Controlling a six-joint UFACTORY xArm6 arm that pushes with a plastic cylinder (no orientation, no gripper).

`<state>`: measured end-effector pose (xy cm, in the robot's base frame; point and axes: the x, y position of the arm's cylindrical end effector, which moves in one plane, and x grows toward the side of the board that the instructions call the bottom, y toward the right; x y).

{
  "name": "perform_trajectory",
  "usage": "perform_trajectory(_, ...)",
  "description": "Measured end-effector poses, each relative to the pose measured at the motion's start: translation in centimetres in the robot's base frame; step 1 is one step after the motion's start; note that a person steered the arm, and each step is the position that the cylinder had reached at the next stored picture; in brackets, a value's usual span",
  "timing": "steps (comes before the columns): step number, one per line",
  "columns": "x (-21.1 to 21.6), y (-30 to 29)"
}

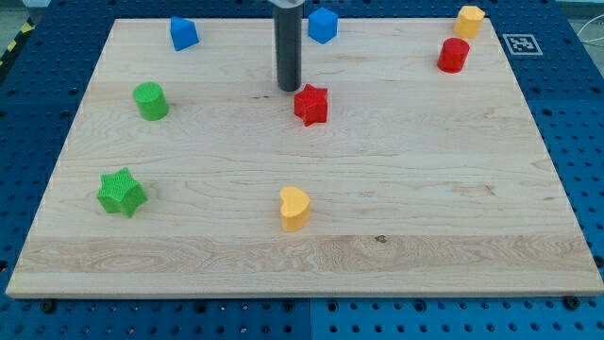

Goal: Point your arm towards yellow heart

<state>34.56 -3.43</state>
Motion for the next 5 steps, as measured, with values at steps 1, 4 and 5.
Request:
perform_trajectory(1,2.1,-2.5)
perform_trajectory(4,11.0,-4.0)
perform_trajectory(5,14.9,-5.1)
